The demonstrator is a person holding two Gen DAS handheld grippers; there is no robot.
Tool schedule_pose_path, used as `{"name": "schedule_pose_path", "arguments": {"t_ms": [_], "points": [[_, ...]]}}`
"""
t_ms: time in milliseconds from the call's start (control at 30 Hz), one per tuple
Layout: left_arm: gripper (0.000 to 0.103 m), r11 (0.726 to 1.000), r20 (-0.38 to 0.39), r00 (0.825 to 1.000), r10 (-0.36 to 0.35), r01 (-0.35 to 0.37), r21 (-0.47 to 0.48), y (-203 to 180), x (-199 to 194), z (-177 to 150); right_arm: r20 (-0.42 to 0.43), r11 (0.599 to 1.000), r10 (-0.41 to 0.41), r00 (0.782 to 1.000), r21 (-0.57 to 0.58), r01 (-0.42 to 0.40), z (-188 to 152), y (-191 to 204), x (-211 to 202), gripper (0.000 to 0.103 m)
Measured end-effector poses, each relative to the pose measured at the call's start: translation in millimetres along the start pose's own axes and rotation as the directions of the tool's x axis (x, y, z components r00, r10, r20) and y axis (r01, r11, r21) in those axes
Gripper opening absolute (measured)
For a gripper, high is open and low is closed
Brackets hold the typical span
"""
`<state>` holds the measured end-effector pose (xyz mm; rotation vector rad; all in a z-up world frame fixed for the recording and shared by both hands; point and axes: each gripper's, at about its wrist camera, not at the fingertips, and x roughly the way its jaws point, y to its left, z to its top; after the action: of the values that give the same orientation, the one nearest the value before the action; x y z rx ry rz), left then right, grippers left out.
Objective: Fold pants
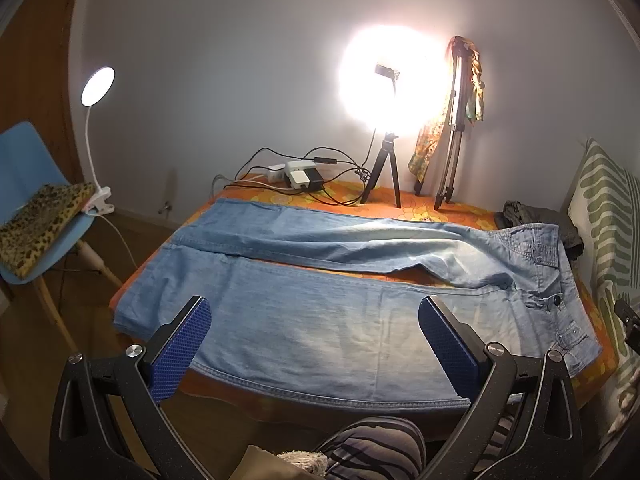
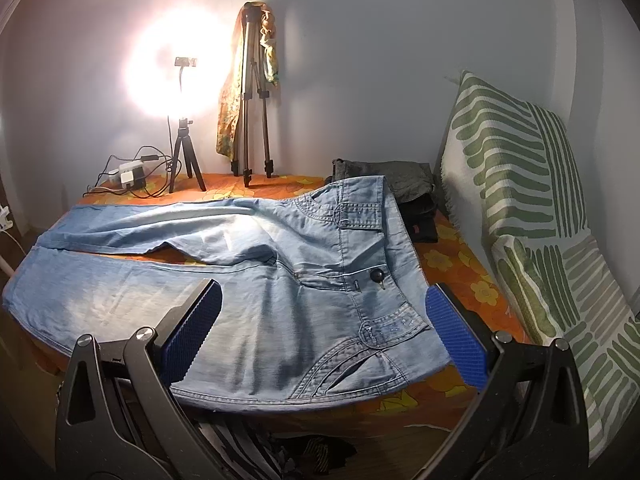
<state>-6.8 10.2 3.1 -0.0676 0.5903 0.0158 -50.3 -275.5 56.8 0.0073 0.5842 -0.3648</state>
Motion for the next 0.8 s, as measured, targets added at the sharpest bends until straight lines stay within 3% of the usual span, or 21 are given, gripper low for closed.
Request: {"name": "schedule_pose_path", "arguments": {"t_ms": [800], "points": [[0.103,1.0,0.013,1.0,0.001,0.0,-0.012,2.4,-8.4,1.0,0.006,1.0,0.001,1.0,0.001,-0.001,-1.9,-1.3,-6.8,0.103]]}}
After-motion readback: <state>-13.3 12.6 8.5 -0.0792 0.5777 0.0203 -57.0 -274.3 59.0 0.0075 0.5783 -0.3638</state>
